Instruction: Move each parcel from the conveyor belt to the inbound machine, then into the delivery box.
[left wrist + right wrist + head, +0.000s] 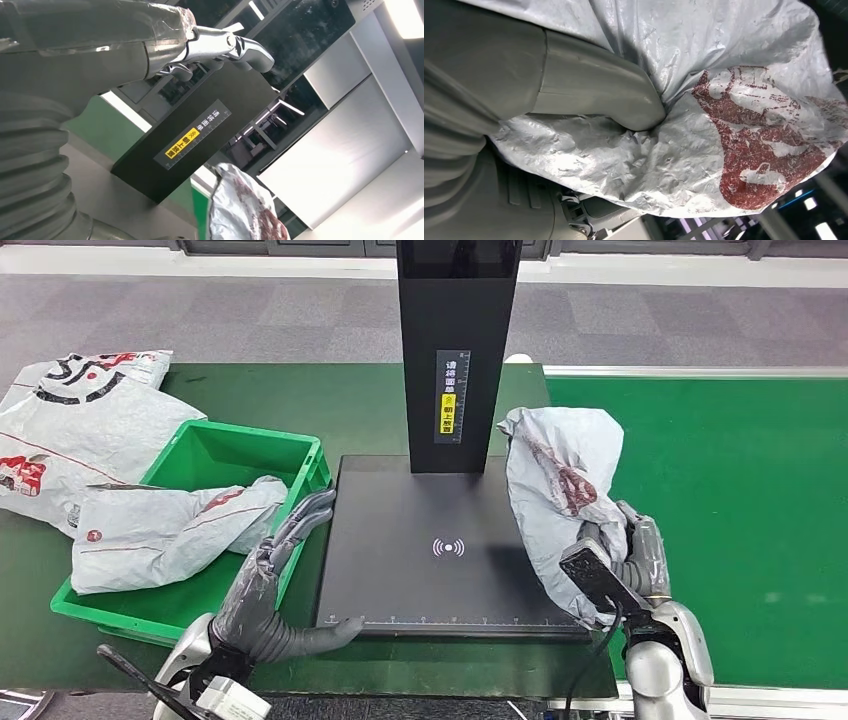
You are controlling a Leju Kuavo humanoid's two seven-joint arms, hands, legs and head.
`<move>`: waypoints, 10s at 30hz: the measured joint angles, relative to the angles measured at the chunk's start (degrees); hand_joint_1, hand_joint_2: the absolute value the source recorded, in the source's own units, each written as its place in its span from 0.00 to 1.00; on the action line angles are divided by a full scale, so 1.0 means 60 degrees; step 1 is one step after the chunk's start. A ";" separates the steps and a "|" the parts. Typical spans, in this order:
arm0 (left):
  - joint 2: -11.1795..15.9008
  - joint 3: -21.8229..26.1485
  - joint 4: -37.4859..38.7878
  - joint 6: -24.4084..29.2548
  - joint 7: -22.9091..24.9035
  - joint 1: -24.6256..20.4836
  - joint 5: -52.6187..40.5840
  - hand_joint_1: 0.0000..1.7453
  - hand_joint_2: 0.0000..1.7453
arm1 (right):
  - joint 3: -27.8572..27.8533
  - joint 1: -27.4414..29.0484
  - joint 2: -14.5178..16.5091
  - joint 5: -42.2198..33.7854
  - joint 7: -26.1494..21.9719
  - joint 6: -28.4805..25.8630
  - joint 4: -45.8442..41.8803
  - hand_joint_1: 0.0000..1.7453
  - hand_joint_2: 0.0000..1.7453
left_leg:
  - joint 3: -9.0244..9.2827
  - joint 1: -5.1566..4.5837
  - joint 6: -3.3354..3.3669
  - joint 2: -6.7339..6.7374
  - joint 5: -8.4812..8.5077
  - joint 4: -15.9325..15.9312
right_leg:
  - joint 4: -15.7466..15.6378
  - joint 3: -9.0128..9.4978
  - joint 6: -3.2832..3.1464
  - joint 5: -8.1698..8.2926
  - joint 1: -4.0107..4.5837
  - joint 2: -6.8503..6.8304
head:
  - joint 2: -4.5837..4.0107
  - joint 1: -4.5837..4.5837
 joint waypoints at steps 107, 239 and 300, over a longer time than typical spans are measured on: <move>0.0089 0.0000 0.0692 0.0071 -0.0194 -0.0559 0.0305 0.00 1.00 | 0.2789 -0.1467 0.0249 -0.5065 -0.2869 -0.0243 0.1815 0.00 1.00 | 0.0002 0.0000 -0.0006 -0.0010 0.0018 0.0001 | 0.0002 -0.0008 -0.0003 0.0002 0.0003 -0.0005 | 0.0000 0.0000; -0.0871 -0.9187 1.1361 -0.0284 0.1426 -0.8801 -0.2793 1.00 1.00 | 0.2303 -0.0808 -0.0141 -0.5468 -0.3927 0.0401 0.0234 0.00 1.00 | -0.0012 0.0000 -0.0021 -0.0015 0.0059 0.0002 | 0.0007 -0.0016 -0.0006 0.0048 0.0004 -0.0005 | 0.0000 0.0000; 0.2328 -0.3078 0.2530 0.2560 0.4982 -0.3797 -0.6652 1.00 1.00 | 0.2267 0.0497 -0.0381 -0.5463 -0.3820 0.0273 -0.0888 0.00 1.00 | -0.0033 0.0000 -0.0015 0.0001 0.0065 -0.0001 | 0.0010 -0.0044 -0.0010 0.0053 0.0004 0.0006 | 0.0000 0.0000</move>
